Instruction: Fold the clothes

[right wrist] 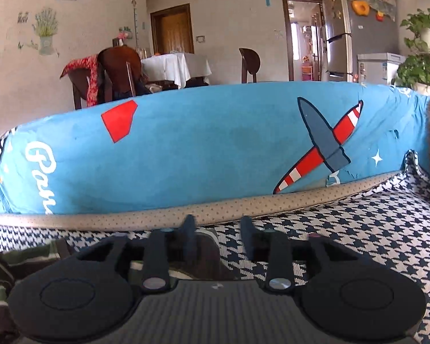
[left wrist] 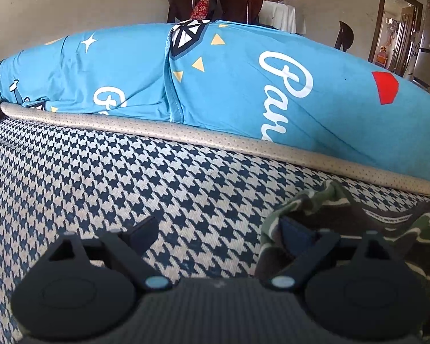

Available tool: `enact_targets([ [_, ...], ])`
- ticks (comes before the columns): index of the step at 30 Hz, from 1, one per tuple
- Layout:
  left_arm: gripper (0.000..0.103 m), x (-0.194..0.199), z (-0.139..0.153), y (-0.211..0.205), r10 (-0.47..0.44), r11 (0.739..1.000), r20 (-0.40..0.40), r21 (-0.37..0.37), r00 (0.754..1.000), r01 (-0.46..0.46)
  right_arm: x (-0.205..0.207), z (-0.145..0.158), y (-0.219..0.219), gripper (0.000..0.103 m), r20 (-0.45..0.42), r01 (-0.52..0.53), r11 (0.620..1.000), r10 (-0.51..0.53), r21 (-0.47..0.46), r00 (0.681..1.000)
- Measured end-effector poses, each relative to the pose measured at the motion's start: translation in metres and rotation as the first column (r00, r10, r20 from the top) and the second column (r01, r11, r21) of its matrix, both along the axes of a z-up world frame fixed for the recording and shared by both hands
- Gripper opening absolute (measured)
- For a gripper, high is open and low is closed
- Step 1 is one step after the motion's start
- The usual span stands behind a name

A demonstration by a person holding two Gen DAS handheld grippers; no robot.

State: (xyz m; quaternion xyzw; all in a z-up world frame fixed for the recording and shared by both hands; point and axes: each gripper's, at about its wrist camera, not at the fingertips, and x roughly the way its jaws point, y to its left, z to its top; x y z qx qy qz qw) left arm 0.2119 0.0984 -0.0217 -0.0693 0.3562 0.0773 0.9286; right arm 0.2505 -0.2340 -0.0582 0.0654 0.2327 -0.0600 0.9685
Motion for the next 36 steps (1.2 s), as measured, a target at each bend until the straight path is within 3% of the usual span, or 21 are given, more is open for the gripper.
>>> enact_targets([
  [7,0.099,-0.006,0.006,-0.015,-0.11,0.993,-0.001,-0.035,0.994,0.11,-0.009,0.001,0.003,0.045,-0.025,-0.047,0.997,0.048,0.054,0.999],
  [14,0.103,-0.011,0.0,-0.037,-0.243,0.969,-0.012,-0.042,0.97,0.242,-0.019,-0.001,0.008,0.046,-0.058,-0.086,0.994,0.09,0.072,0.994],
  [19,0.103,-0.003,-0.017,-0.045,-0.23,0.973,-0.068,0.014,0.971,0.231,-0.028,-0.002,0.008,0.047,-0.101,-0.113,0.99,0.121,0.083,0.987],
  [21,0.099,-0.001,-0.02,-0.042,-0.22,0.975,-0.069,0.002,0.973,0.221,-0.031,-0.003,0.007,0.048,-0.124,-0.123,0.989,0.133,0.085,0.983],
  [24,0.085,0.002,-0.025,-0.039,-0.211,0.977,-0.087,-0.018,0.974,0.21,-0.035,-0.005,0.003,0.052,-0.154,-0.135,0.987,0.147,0.086,0.977],
  [26,0.069,0.003,-0.027,-0.037,-0.207,0.978,-0.096,-0.033,0.974,0.205,-0.038,-0.007,-0.003,0.056,-0.17,-0.141,0.986,0.154,0.089,0.973],
  [30,0.052,0.003,-0.028,-0.038,-0.188,0.982,-0.089,-0.001,0.978,0.189,-0.045,-0.011,-0.017,0.058,-0.216,-0.132,0.985,0.153,0.108,0.964],
  [32,0.044,0.002,-0.026,-0.04,-0.164,0.985,-0.076,0.049,0.984,0.168,-0.049,-0.013,-0.023,0.059,-0.233,-0.13,0.985,0.154,0.115,0.96],
  [36,0.043,0.005,-0.022,-0.033,-0.04,0.979,-0.034,0.2,0.999,0.046,-0.057,-0.014,-0.032,0.064,-0.249,-0.143,0.978,0.178,0.151,0.952],
])
